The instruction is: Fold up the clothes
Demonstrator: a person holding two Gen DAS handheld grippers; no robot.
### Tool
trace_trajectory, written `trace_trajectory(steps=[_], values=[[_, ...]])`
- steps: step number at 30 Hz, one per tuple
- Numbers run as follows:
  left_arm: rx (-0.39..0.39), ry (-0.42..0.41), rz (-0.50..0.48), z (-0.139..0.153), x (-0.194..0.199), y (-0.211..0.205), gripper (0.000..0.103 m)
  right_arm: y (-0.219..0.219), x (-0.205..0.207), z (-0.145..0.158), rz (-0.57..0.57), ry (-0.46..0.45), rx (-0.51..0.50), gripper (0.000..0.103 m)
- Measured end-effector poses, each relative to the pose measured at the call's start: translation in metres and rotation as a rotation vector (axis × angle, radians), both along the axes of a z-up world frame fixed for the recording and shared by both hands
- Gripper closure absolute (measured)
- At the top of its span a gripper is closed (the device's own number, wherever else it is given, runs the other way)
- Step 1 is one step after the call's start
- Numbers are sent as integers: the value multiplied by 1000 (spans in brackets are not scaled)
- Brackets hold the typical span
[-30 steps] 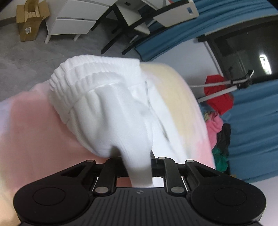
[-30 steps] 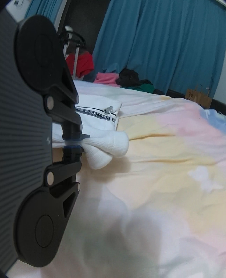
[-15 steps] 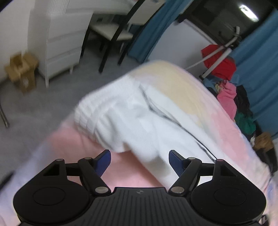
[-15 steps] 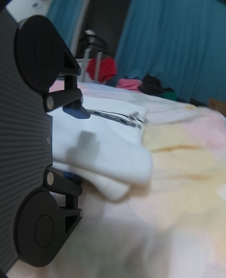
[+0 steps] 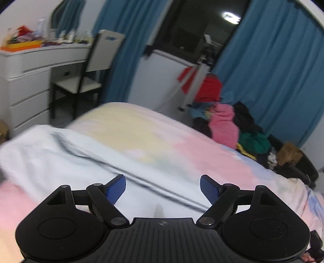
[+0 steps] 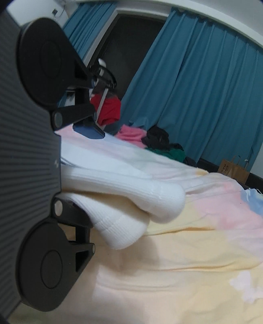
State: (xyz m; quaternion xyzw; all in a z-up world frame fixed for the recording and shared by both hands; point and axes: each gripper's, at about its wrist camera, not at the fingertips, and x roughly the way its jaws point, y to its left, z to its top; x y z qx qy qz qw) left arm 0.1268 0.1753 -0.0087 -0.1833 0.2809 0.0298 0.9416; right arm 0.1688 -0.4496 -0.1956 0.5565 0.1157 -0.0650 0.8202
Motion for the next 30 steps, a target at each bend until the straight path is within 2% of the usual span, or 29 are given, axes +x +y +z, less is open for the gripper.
trace_trajectory(steps=[5, 6, 7, 11, 14, 17, 20, 23, 24, 25, 28, 30], values=[[63, 25, -107, -48, 33, -89, 18, 12, 11, -7, 4, 133, -140, 42], [103, 28, -122, -61, 38, -102, 18, 16, 13, -8, 5, 141, -167, 43], [148, 41, -135, -73, 43, -113, 18, 18, 14, -8, 6, 138, -186, 43], [250, 75, -209, -117, 55, -137, 18, 18, 20, -2, 11, 136, -205, 42], [382, 97, -222, -144, 55, -156, 17, 16, 12, 2, 23, 104, -201, 42], [395, 93, -200, -156, 50, -163, 16, 14, 13, 3, 54, 72, -224, 42], [397, 108, -198, -156, 51, -165, 15, 12, 16, 5, 63, 80, -233, 48], [375, 121, -202, -155, 55, -163, 14, 12, 17, 10, 55, 120, -259, 62], [372, 123, -204, -155, 55, -161, 13, 13, 16, 11, 46, 151, -282, 76], [369, 125, -206, -153, 55, -160, 12, 14, 14, 11, 39, 179, -304, 80], [363, 130, -213, -149, 53, -156, 10, 20, 13, 15, 27, 239, -363, 84], [361, 133, -219, -148, 53, -155, 10, 28, 12, 23, 6, 246, -401, 86]])
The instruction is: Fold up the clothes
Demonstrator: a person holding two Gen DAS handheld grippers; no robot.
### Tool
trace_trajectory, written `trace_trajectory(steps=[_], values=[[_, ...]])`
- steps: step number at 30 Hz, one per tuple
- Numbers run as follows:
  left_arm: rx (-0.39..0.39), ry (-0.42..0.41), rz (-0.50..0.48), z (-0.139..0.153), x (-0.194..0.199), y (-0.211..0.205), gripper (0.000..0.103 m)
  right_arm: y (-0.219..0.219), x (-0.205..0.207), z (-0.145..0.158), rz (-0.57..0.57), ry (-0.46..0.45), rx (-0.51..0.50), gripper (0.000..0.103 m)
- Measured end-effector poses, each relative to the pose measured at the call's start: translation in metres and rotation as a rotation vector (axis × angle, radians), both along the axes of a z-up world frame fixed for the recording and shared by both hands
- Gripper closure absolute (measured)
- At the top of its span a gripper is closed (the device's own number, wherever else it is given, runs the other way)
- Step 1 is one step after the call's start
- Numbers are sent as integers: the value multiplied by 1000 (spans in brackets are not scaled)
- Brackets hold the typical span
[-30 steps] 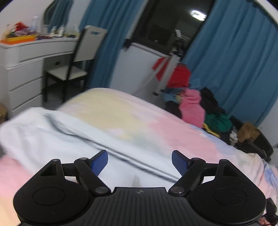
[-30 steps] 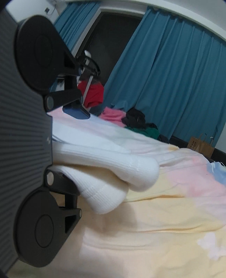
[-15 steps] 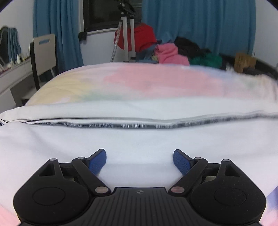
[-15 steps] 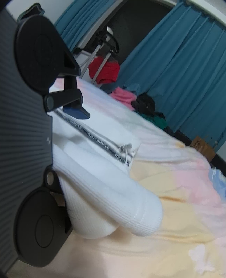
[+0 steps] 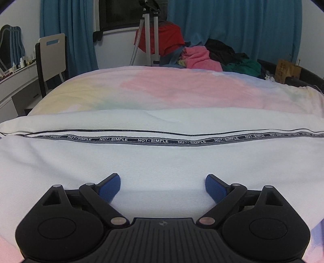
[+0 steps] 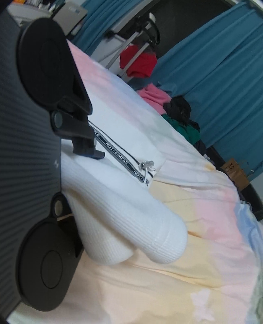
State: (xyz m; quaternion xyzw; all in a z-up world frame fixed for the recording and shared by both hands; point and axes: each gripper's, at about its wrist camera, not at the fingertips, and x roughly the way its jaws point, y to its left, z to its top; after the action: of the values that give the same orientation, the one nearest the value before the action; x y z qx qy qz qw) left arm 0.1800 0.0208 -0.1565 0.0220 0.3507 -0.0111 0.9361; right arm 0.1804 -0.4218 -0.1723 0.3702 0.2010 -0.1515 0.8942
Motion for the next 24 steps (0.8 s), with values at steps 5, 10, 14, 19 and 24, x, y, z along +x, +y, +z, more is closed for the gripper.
trace_trajectory(steps=[5, 10, 14, 19, 24], values=[[-15, 15, -20, 5, 1, 1, 8, 58, -2, 52, 34, -37, -402, 87], [-98, 30, -19, 17, 0, 11, 8, 150, -18, 91, 102, -148, -766, 88], [-188, 19, -8, 32, -2, 27, 8, 233, -33, 96, 229, -228, -966, 88], [-260, -29, 28, 54, -10, 48, 8, 328, -51, 51, 527, -235, -1263, 88], [-336, -31, 72, 64, -13, 69, 8, 367, -57, -6, 773, -104, -1425, 88]])
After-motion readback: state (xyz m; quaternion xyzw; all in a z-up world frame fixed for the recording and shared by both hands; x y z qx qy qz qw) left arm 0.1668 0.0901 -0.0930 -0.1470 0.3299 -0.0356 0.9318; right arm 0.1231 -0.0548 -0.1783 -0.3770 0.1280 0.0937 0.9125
